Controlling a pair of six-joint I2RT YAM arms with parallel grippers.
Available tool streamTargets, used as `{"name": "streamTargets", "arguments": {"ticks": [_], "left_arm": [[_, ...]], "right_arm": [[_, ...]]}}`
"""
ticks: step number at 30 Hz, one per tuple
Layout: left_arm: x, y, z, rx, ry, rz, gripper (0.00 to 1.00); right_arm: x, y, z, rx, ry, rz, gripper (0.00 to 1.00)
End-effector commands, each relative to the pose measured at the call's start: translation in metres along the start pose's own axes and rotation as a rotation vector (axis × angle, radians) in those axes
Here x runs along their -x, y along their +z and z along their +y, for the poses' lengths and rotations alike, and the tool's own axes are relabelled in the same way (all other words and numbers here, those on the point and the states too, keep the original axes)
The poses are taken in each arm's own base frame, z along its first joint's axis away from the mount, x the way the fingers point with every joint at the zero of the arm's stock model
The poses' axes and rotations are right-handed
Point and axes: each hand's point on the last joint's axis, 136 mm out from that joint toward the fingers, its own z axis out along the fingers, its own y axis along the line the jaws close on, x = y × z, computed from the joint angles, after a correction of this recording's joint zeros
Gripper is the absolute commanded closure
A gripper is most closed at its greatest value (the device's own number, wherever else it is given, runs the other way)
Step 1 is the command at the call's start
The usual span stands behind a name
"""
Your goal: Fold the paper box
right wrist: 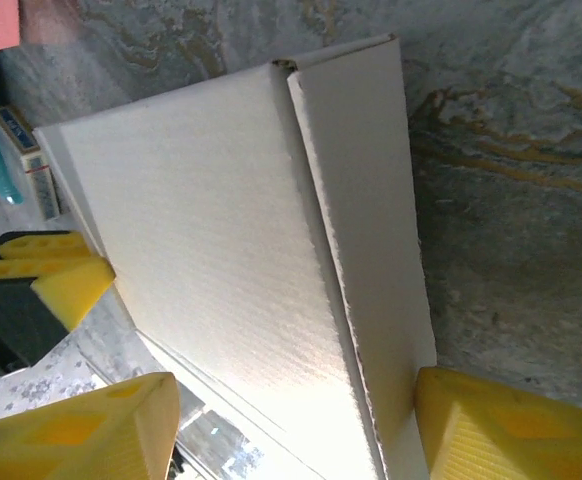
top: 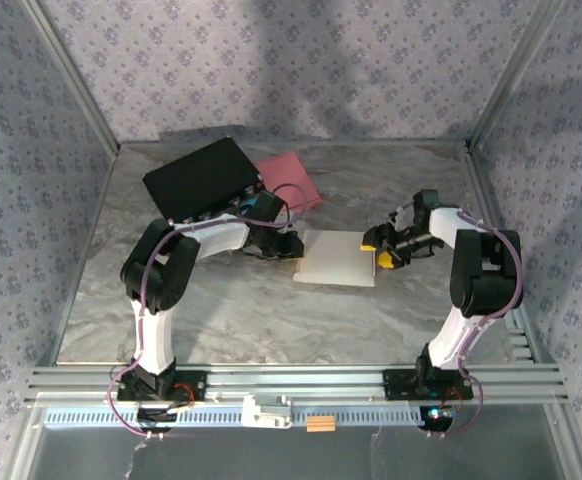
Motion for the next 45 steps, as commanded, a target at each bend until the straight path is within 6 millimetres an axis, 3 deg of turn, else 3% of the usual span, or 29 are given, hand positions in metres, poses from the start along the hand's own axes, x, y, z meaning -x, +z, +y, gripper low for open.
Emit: {"name": "streamTargets", "arguments": {"ticks": [1, 5, 11, 16, 22, 27, 32, 39, 45], "left_arm": [[-0.02, 0.002, 0.029, 0.075, -0.033, 0.051, 0.84], [-0.019, -0.002, 0.031, 0.035, -0.042, 0.022, 0.88], [-0.015, -0.004, 0.034, -0.036, -0.048, 0.03, 0.94], [-0.009, -0.006, 0.05, -0.122, -0.138, 0.022, 0.96], [-0.01, -0.005, 0.055, -0.129, -0.143, 0.038, 0.98], [-0.01, -0.006, 0.054, -0.132, -0.142, 0.04, 0.98], [-0.011, -0.006, 0.058, -0.128, -0.152, 0.043, 0.98], [-0.014, -0.005, 0.065, -0.115, -0.163, 0.049, 0.98], [-0.013, -0.005, 0.063, -0.121, -0.158, 0.046, 0.98]], "right_arm": [[-0.002, -0.004, 0.01, 0.063, -0.023, 0.005, 0.33], [-0.005, -0.007, 0.01, 0.098, -0.005, -0.003, 0.32], [-0.001, 0.001, 0.033, 0.184, -0.07, 0.021, 0.31], [-0.006, 0.0, 0.033, 0.159, -0.082, 0.012, 0.3], [-0.015, -0.01, 0.027, 0.118, -0.084, -0.043, 0.26], [-0.017, 0.014, 0.045, 0.201, -0.112, 0.001, 0.24], [-0.019, 0.026, 0.027, 0.098, -0.118, 0.005, 0.25], [-0.009, -0.001, 0.017, 0.102, -0.09, -0.104, 0.24], [-0.013, 0.022, 0.023, 0.174, -0.108, -0.034, 0.25]]}}
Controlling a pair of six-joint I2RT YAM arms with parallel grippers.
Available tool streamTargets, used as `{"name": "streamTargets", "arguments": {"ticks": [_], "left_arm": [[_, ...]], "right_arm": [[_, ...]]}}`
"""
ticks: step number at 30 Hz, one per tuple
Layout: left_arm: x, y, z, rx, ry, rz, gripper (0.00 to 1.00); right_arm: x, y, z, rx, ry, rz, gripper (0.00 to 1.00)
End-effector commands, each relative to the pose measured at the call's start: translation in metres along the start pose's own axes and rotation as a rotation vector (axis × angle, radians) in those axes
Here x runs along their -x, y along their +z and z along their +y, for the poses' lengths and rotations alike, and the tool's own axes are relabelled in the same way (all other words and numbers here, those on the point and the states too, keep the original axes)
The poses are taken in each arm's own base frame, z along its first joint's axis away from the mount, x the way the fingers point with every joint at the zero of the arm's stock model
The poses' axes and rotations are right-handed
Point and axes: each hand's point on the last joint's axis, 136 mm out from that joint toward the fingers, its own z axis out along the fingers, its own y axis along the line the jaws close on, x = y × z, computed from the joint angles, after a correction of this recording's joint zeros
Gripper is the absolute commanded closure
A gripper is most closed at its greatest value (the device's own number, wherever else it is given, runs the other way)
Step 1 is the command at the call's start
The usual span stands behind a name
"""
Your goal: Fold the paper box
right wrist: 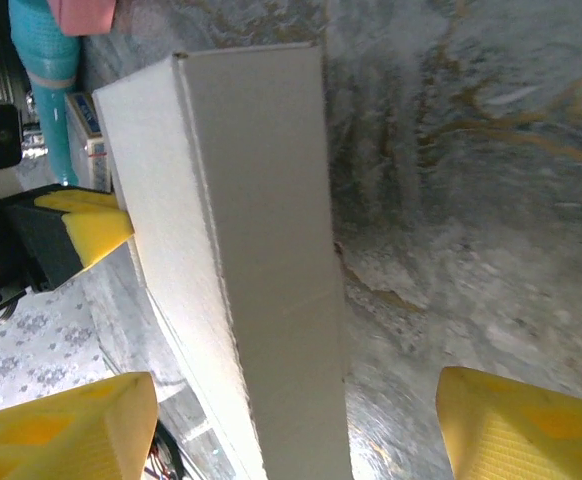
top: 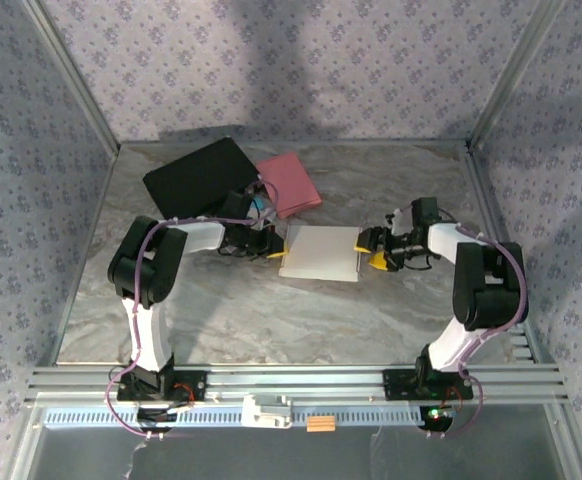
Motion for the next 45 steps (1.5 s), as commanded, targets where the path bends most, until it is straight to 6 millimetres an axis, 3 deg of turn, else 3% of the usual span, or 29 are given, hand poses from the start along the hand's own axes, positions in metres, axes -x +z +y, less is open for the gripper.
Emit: {"name": "streamTargets", "arguments": {"ticks": [1, 9, 15, 20, 25, 30, 33, 37, 41, 45], "left_arm": [[-0.02, 0.009, 0.034, 0.09, -0.069, 0.055, 0.98], [-0.021, 0.01, 0.036, 0.091, -0.076, 0.056, 0.98], [-0.017, 0.007, 0.028, 0.07, -0.073, 0.035, 0.96], [-0.002, -0.011, 0.003, 0.047, -0.033, -0.03, 0.82], [0.018, -0.048, -0.035, 0.068, 0.067, -0.158, 0.74], [0.021, -0.087, -0.08, 0.148, 0.299, -0.28, 0.67], [0.005, -0.1, -0.114, 0.16, 0.531, -0.313, 0.6], [-0.045, -0.094, -0.146, 0.1, 0.795, -0.243, 0.54], [-0.093, -0.086, -0.15, 0.207, 1.017, -0.102, 0.49], [-0.116, -0.082, -0.144, 0.258, 1.131, -0.003, 0.47]], "right_arm": [[-0.001, 0.016, 0.005, 0.07, 0.002, 0.03, 0.25], [0.001, 0.044, 0.016, 0.143, -0.019, 0.087, 0.28], [0.007, 0.064, 0.038, 0.208, 0.013, 0.06, 0.35], [0.015, 0.063, 0.052, 0.255, 0.086, 0.042, 0.5], [0.014, 0.051, 0.06, 0.243, 0.16, 0.049, 0.52], [0.01, 0.04, 0.064, 0.236, 0.288, 0.078, 0.58], [0.004, 0.032, 0.065, 0.207, 0.386, 0.116, 0.59], [-0.015, 0.026, 0.065, 0.129, 0.512, 0.206, 0.59], [-0.029, 0.02, 0.067, 0.098, 0.632, 0.257, 0.6], [-0.048, 0.019, 0.067, 0.064, 0.779, 0.325, 0.59]]}}
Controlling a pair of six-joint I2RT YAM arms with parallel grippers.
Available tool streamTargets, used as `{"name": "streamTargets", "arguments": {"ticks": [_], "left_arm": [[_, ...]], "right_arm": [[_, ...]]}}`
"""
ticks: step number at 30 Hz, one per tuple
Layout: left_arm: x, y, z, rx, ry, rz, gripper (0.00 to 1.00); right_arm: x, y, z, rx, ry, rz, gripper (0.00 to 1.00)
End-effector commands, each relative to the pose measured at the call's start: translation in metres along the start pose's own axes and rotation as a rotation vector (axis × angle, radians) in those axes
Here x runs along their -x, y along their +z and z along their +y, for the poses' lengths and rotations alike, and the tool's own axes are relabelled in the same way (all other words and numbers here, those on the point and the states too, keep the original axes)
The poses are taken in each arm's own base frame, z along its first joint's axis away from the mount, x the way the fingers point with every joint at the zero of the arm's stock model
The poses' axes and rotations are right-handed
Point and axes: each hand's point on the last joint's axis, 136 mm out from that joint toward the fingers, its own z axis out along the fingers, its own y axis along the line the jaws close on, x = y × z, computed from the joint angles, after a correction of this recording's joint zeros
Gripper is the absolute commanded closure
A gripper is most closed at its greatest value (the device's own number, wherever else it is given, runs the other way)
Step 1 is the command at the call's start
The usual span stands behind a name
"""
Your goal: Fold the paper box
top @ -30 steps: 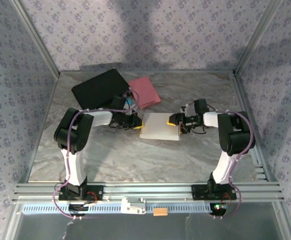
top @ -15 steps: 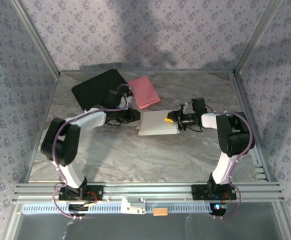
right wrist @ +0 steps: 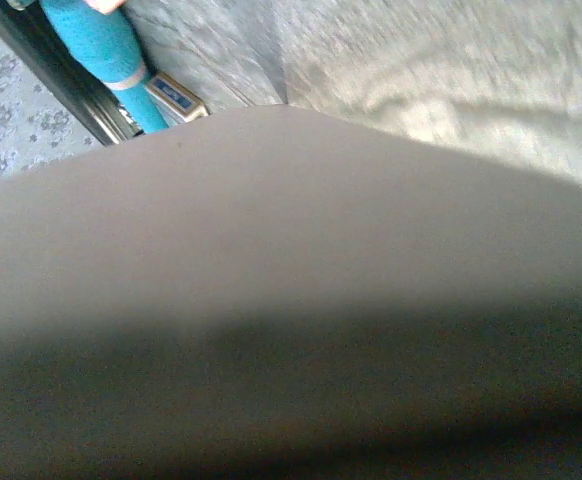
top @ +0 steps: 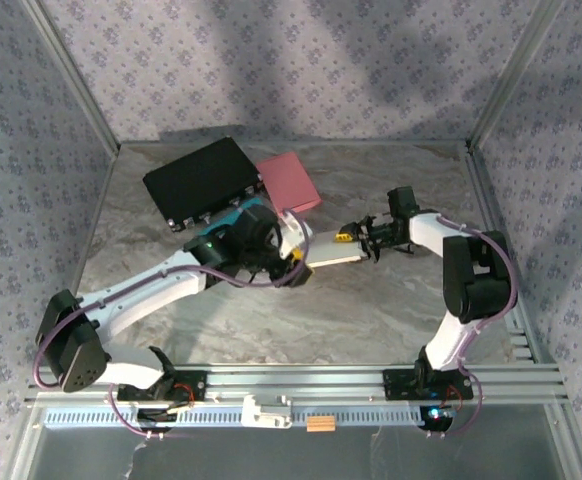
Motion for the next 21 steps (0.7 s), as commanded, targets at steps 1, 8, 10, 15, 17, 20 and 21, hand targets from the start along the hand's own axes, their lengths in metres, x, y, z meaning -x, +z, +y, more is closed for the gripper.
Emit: {"name": "streamTargets", "arguments": {"ticks": [1, 8, 10, 15, 17, 20, 21], "left_arm": [[-0.022, -0.008, 0.005, 0.048, 0.148, 0.119, 0.47], [-0.042, 0.002, 0.016, 0.138, 0.287, 0.238, 0.43], [-0.044, 0.006, 0.023, 0.168, 0.291, 0.25, 0.42], [-0.051, 0.025, 0.034, 0.196, 0.296, 0.285, 0.42], [-0.051, 0.031, 0.043, 0.226, 0.295, 0.29, 0.42], [-0.048, 0.038, 0.058, 0.24, 0.257, 0.281, 0.42], [-0.046, 0.04, 0.061, 0.245, 0.257, 0.277, 0.42]], "right_arm": [[-0.028, 0.0, -0.02, -0.082, 0.246, 0.074, 0.59], [-0.042, 0.0, -0.033, -0.108, 0.382, 0.092, 0.61], [-0.045, 0.001, -0.036, -0.118, 0.398, 0.106, 0.62], [-0.048, 0.004, -0.047, -0.133, 0.445, 0.124, 0.62], [-0.05, 0.005, -0.051, -0.135, 0.462, 0.14, 0.63], [-0.051, 0.005, -0.056, -0.144, 0.47, 0.152, 0.64], [-0.05, 0.004, -0.057, -0.146, 0.47, 0.154, 0.65]]}}
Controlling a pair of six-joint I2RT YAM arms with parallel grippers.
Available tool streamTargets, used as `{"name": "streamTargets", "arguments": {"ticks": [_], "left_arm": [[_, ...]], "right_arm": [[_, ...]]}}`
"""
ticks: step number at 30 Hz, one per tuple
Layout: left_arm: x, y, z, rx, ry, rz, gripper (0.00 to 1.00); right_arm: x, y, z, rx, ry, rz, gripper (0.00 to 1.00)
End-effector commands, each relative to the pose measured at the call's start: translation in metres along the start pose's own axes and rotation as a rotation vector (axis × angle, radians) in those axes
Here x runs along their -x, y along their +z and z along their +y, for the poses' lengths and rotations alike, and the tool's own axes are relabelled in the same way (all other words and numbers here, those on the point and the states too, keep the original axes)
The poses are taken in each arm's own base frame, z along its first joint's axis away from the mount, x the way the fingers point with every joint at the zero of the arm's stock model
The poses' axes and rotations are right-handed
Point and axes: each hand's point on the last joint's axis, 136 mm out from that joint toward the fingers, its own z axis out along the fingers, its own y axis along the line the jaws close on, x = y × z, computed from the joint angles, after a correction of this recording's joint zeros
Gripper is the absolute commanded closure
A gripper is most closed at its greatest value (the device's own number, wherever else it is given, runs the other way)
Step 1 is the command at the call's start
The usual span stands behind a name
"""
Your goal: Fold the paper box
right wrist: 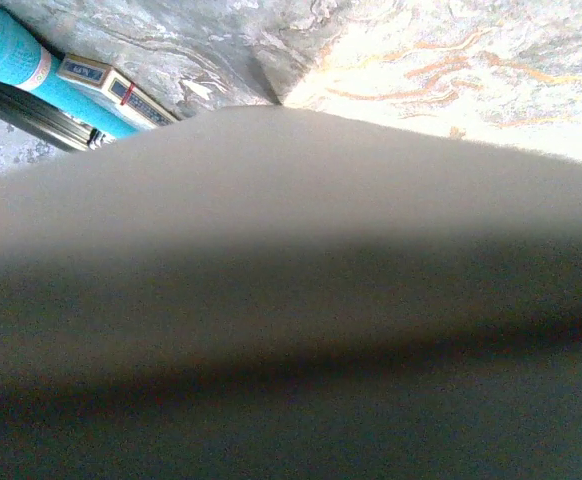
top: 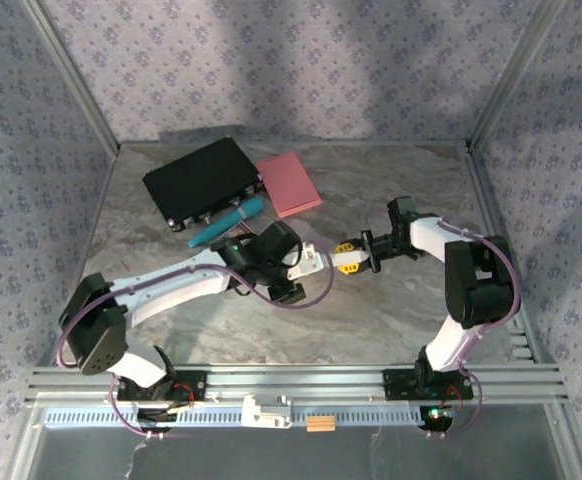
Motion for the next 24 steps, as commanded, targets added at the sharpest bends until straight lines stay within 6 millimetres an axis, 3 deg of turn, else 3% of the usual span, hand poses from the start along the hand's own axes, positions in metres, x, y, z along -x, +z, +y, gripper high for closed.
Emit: {"name": "streamTargets", "arguments": {"ticks": [1, 6, 10, 15, 20, 24], "left_arm": [[0.0, 0.009, 0.043, 0.144, -0.017, 0.013, 0.42], [0.009, 0.003, 0.053, 0.171, -0.021, -0.012, 0.43], [0.02, -0.027, 0.05, 0.175, -0.033, -0.064, 0.43], [0.01, -0.059, 0.046, 0.198, -0.059, -0.132, 0.36], [-0.006, -0.043, 0.029, 0.106, 0.005, -0.071, 0.34], [0.012, -0.045, 0.008, -0.028, 0.009, -0.132, 0.31]], "right_arm": [[-0.006, 0.006, -0.039, -0.101, 0.174, 0.045, 0.65], [0.0, -0.001, -0.042, -0.11, 0.176, 0.035, 0.65], [0.005, -0.009, -0.039, -0.091, 0.18, 0.025, 0.65], [0.006, -0.013, -0.034, -0.085, 0.173, 0.025, 0.65], [0.003, -0.01, -0.035, -0.097, 0.165, 0.031, 0.66], [0.006, -0.008, -0.035, -0.089, 0.178, 0.021, 0.66]]}}
